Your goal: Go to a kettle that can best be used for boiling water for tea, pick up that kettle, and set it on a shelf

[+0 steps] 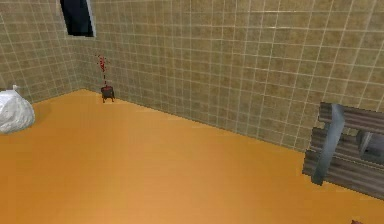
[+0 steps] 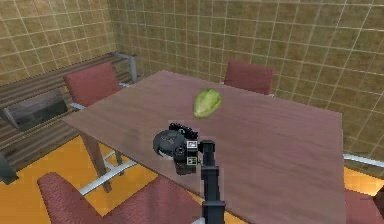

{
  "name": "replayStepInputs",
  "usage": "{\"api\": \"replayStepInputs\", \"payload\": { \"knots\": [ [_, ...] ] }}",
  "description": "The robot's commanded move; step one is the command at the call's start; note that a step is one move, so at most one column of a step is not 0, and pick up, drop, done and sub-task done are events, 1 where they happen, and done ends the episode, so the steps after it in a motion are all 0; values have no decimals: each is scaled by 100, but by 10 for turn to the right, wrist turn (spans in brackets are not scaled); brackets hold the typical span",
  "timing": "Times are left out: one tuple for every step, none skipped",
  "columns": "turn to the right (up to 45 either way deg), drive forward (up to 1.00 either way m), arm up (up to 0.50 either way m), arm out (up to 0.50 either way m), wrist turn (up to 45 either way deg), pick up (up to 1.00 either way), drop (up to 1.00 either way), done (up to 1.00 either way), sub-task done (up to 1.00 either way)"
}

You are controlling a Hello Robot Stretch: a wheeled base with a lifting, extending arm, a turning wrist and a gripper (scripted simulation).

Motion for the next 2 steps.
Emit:
{"api": "replayStepInputs", "payload": {
  "knots": [
    [0, 0, 0, 0, 0, 100, 0, 0, 0],
    [0, 0, 10, 0, 0, 0, 0, 0, 0]
  ]
}}
